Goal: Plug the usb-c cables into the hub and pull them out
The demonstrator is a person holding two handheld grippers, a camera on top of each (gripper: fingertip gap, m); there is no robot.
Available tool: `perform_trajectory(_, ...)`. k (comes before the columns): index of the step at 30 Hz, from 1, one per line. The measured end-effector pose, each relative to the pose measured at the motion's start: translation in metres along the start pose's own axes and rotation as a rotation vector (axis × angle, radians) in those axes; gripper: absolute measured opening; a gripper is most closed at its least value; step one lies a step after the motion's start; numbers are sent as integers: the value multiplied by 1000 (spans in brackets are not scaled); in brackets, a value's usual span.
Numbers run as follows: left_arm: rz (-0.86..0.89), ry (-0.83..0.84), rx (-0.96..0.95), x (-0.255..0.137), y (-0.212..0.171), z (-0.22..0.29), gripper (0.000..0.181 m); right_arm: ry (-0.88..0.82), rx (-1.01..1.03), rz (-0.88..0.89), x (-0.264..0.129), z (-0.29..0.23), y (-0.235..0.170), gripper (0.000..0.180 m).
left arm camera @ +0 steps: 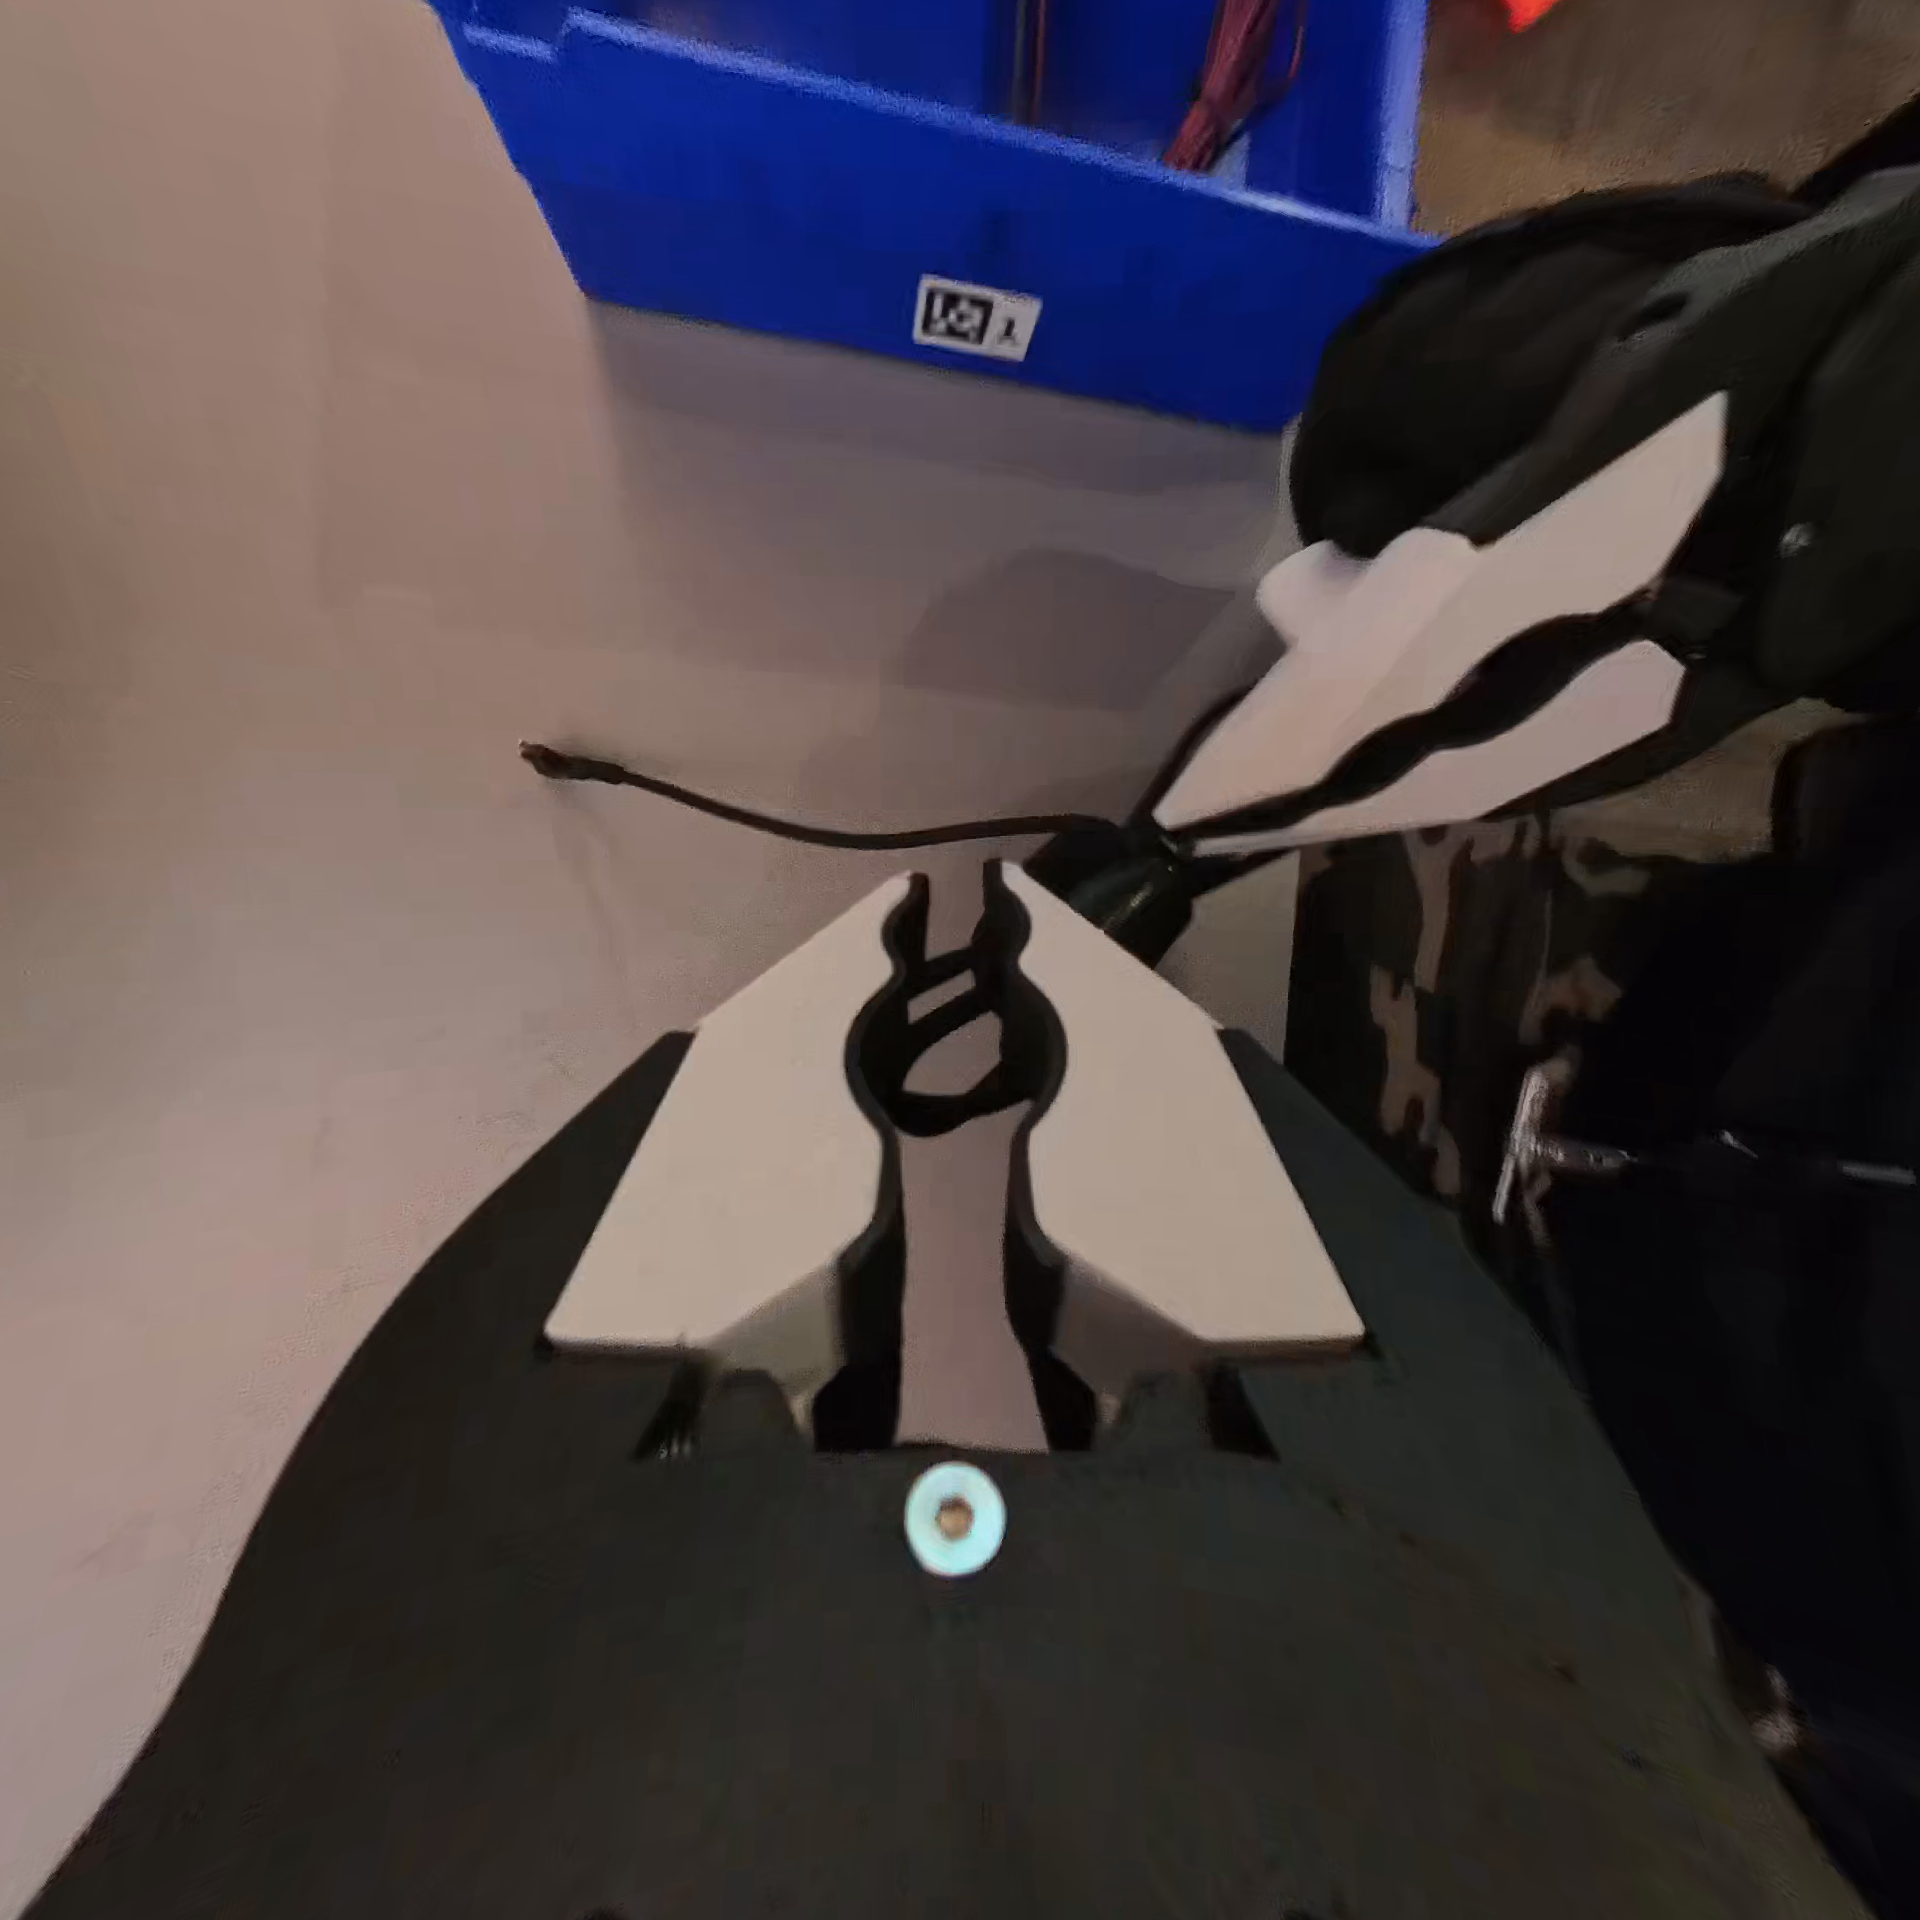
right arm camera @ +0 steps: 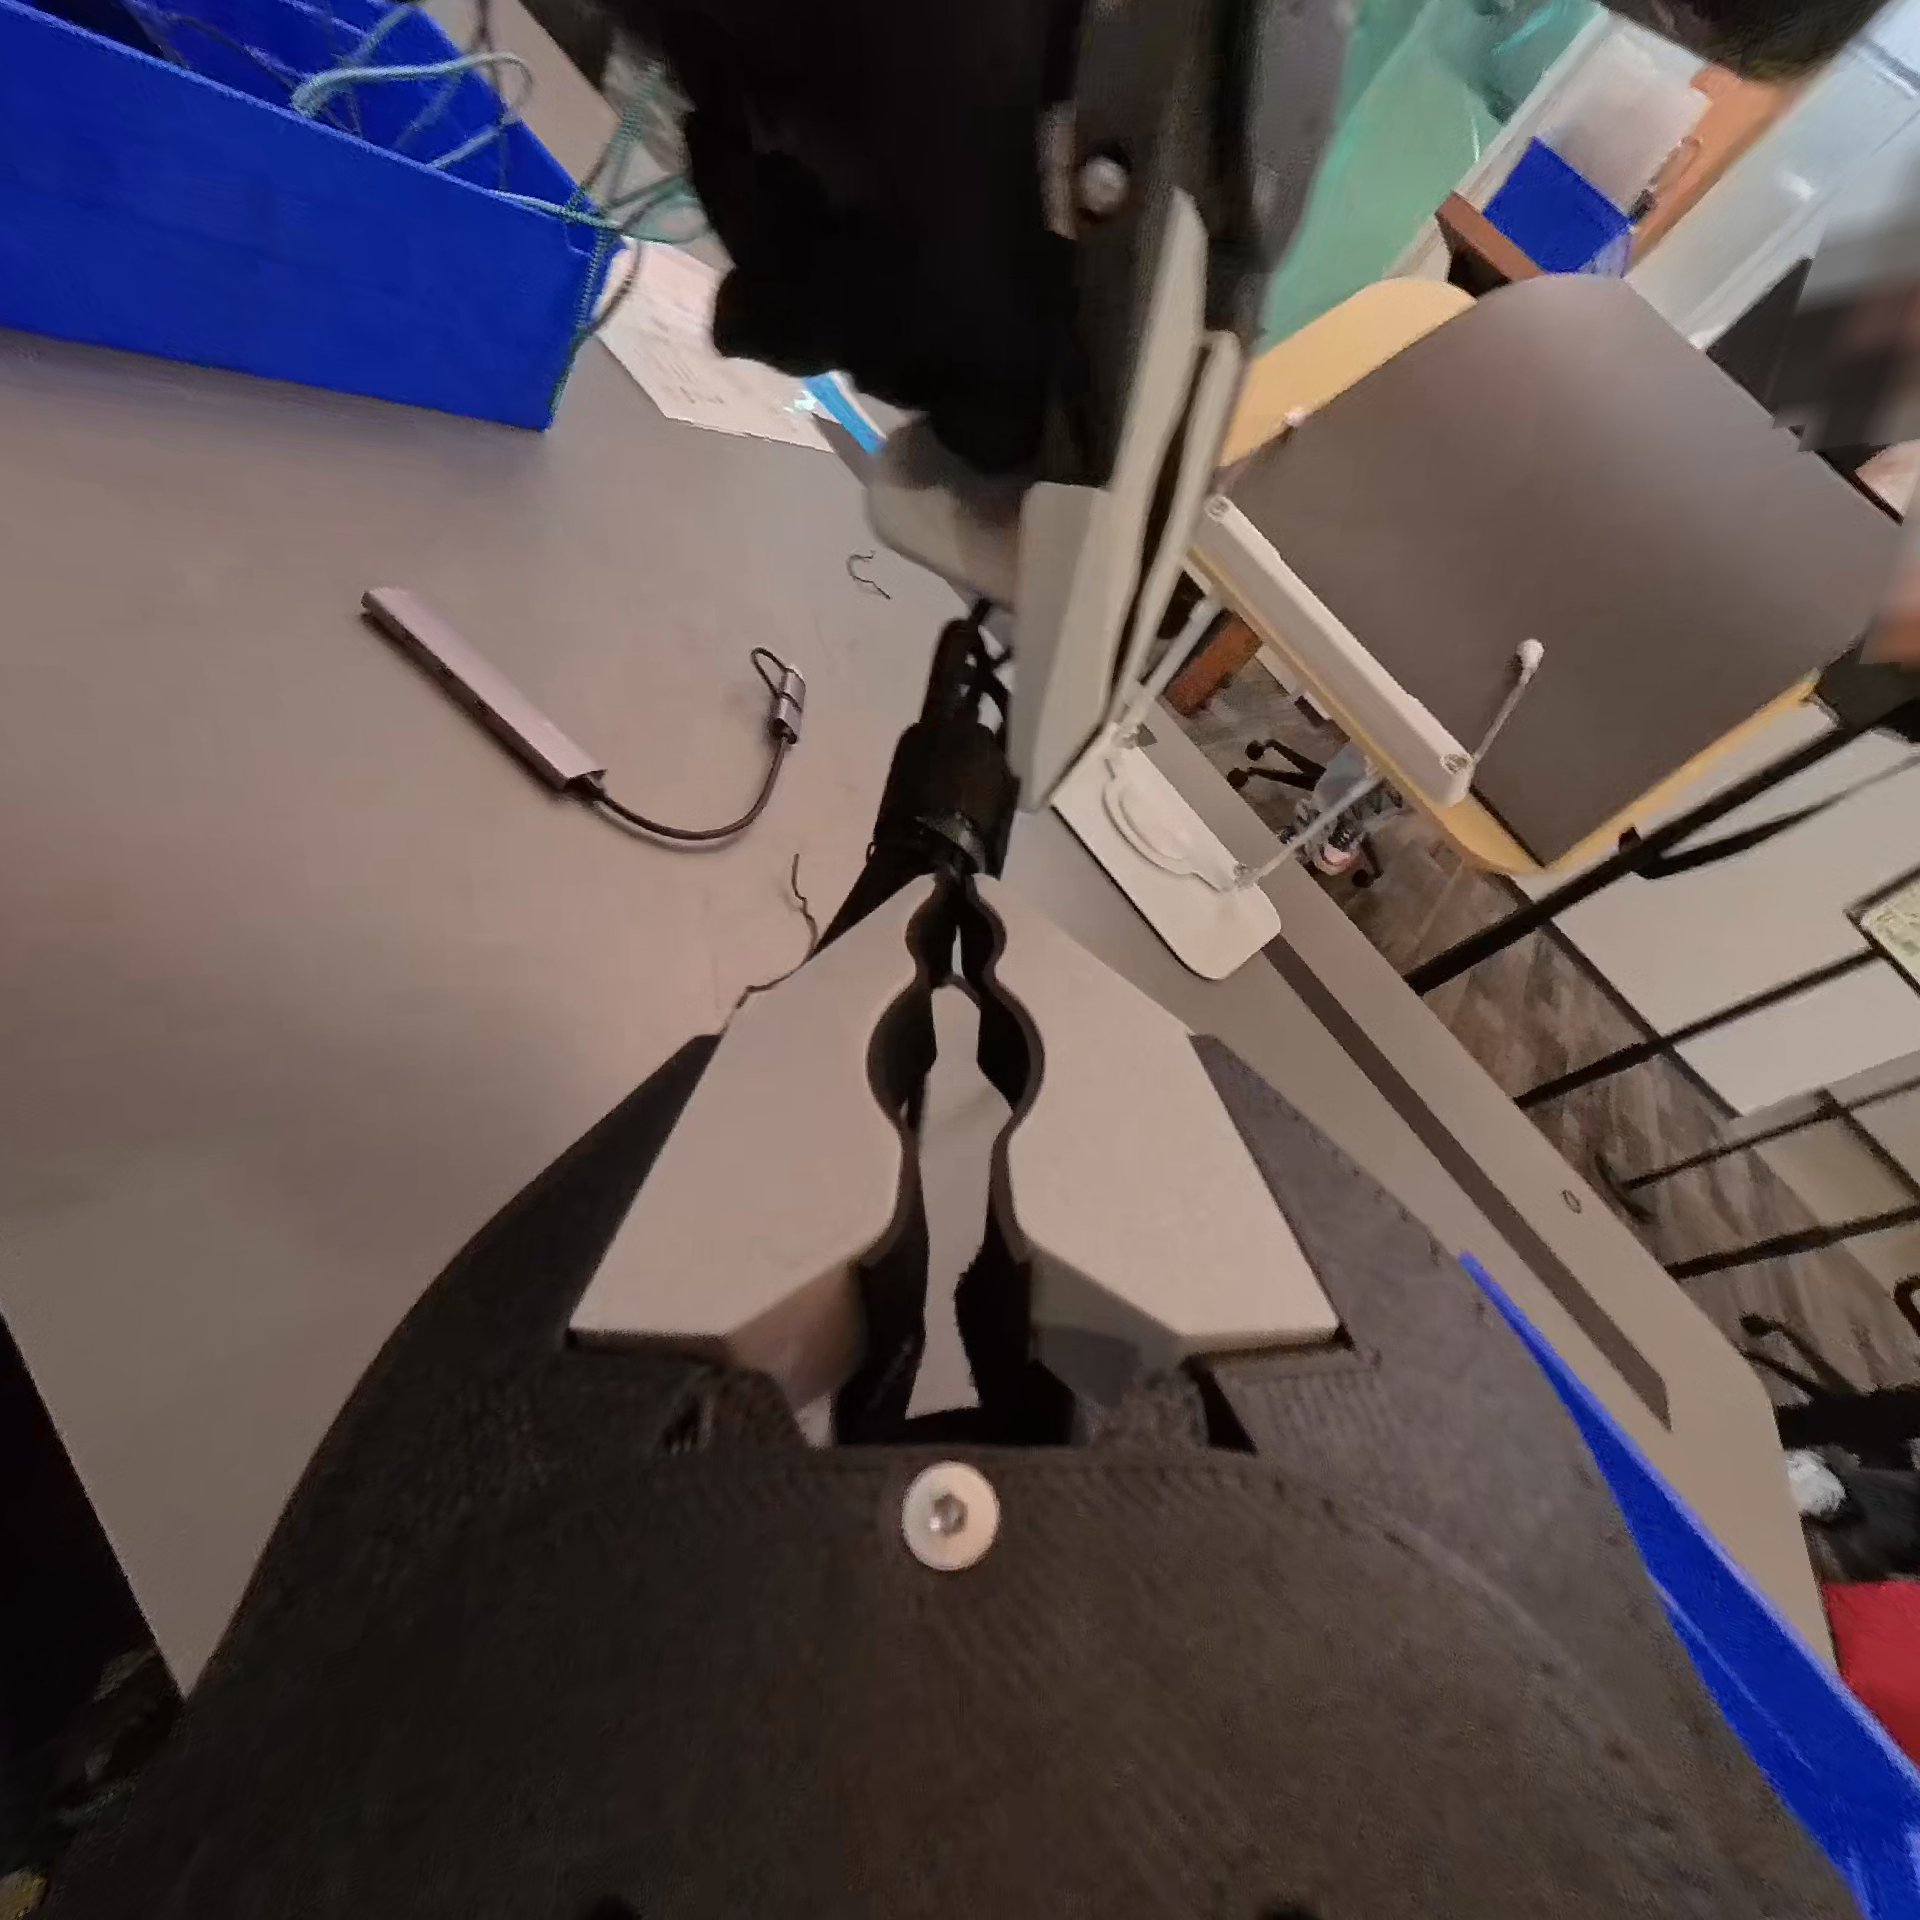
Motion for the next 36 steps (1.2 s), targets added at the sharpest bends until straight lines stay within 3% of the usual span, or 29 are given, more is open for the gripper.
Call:
perform_trajectory(2, 47, 11, -3, 0, -7, 6, 0, -20, 36, -11, -1, 5, -3, 0)
perform_trajectory(8, 184, 66, -61, 0, -31, 13, 0, 11, 45, -56, 5, 6, -8, 0)
perform_trajectory(17, 240, 152, -73, 24, -55, 34, 0, -1, 75, -193, 15, 14, -19, 0)
perform_trajectory(25, 493, 186, -193, 58, -54, 43, 0, -92, 171, -140, 17, 22, -21, 0)
perform_trajectory(36, 707, 196, -338, 81, -34, 29, 0, -144, 546, 63, 18, 45, -38, 0)
Point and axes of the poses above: each gripper's, where its closed fingertips meet, x out along the fingers, y out of its top, z = x × y across the jaws, the point moved 8 cm from there along -x, back along the fingers, and after that the axes turned 9 degrees about z, right-handed, at the moved point
